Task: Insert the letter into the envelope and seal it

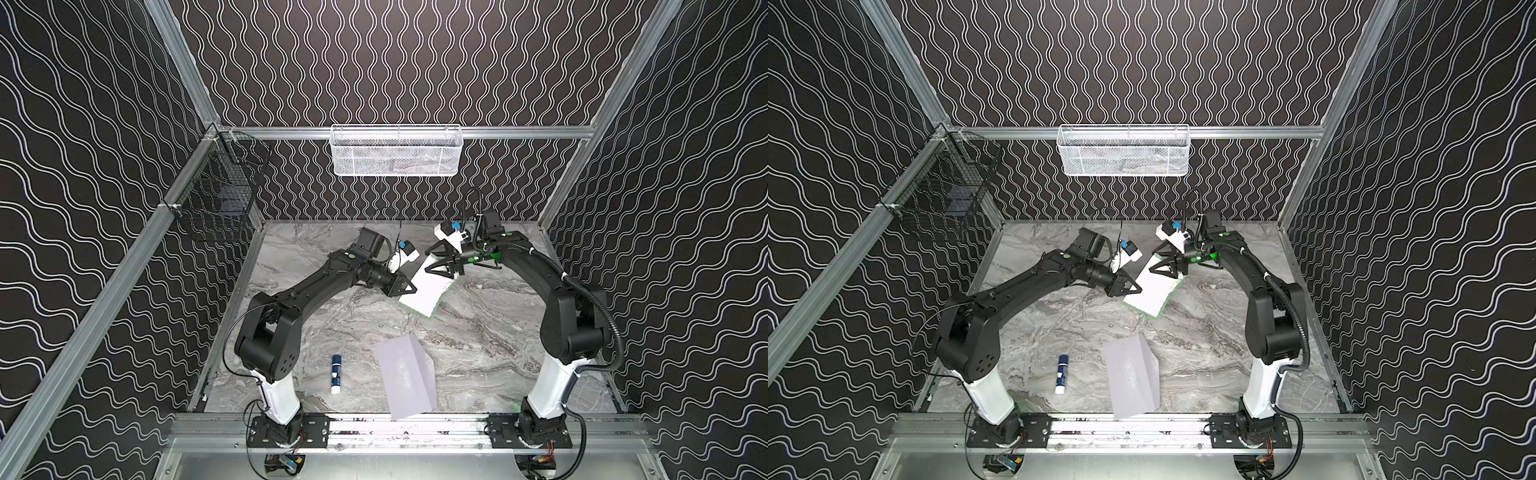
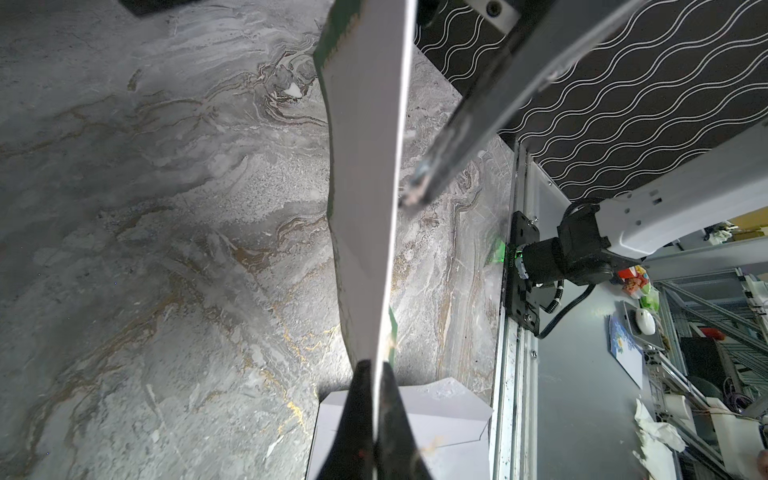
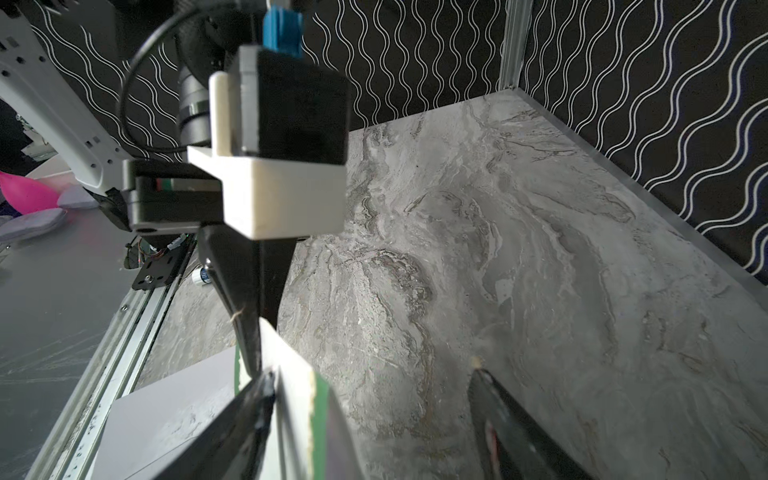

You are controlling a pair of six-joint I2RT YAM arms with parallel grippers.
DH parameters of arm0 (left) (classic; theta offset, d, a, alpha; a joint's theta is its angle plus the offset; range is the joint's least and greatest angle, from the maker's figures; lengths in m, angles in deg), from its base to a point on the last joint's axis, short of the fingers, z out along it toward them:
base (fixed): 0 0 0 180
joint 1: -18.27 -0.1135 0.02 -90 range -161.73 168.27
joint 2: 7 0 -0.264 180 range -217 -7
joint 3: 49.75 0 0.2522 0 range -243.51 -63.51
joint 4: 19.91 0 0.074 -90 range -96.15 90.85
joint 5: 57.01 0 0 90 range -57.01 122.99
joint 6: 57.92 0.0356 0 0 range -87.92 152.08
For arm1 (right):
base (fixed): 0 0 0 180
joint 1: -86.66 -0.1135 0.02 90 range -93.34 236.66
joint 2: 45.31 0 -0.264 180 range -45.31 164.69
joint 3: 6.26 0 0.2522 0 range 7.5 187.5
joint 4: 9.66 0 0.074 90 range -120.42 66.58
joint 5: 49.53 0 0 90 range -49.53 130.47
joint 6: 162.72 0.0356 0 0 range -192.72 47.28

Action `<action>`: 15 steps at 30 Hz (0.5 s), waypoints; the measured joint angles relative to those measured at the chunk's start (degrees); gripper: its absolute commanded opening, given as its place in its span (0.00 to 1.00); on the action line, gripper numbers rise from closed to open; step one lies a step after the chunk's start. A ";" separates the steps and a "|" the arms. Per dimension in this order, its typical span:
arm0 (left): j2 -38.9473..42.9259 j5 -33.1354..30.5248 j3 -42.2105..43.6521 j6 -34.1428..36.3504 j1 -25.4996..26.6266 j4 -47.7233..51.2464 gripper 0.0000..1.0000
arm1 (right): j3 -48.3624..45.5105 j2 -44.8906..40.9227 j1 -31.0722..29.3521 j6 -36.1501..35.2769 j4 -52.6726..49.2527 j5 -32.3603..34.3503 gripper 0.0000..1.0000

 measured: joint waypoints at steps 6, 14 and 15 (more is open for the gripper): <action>0.00 0.74 0.24 -0.22 -0.17 -0.52 0.00 | 1.14 0.04 -0.81 -2.19 -3.34 -1.53 0.66; 0.00 1.55 0.17 -0.70 -1.33 -1.38 0.00 | 5.05 2.58 -0.76 -6.78 -11.10 -2.29 0.51; 0.00 1.66 0.17 -0.85 -1.46 -1.42 0.00 | 5.18 2.58 -0.76 -7.23 -11.85 -2.27 0.50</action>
